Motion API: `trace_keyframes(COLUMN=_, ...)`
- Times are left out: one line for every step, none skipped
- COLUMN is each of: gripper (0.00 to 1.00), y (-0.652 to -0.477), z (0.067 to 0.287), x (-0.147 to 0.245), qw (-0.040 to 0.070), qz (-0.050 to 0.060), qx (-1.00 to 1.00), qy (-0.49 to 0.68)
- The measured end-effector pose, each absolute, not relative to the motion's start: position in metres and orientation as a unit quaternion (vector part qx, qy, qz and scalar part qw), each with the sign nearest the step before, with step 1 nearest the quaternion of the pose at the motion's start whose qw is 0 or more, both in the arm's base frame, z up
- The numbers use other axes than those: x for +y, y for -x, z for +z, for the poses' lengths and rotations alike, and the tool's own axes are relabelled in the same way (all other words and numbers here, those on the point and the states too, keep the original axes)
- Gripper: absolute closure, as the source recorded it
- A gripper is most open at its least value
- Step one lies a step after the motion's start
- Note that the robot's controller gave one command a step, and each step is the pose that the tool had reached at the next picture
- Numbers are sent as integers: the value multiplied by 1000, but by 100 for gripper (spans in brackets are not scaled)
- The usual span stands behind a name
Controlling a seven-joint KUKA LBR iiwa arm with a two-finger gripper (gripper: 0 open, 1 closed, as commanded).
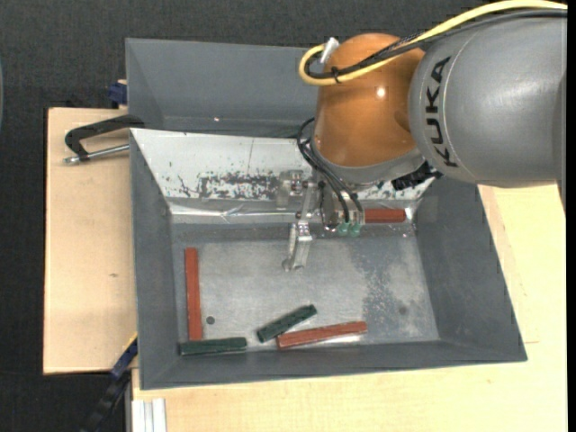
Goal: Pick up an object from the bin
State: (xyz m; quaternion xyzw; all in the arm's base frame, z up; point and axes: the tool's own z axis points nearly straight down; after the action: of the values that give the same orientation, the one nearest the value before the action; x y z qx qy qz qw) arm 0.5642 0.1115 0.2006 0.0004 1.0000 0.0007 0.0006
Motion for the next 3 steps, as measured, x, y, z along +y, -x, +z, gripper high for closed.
trace_keyframes(gripper=100, y=-564, z=201, x=112, qw=1, qz=1, qx=1000, qy=0)
trace_keyframes(gripper=100, y=-564, z=201, x=112, qw=1, qz=1, qx=1000, qy=0)
trace_keyframes(gripper=100, y=-557, z=181, x=119, qw=4, qz=1, qx=998, qy=58)
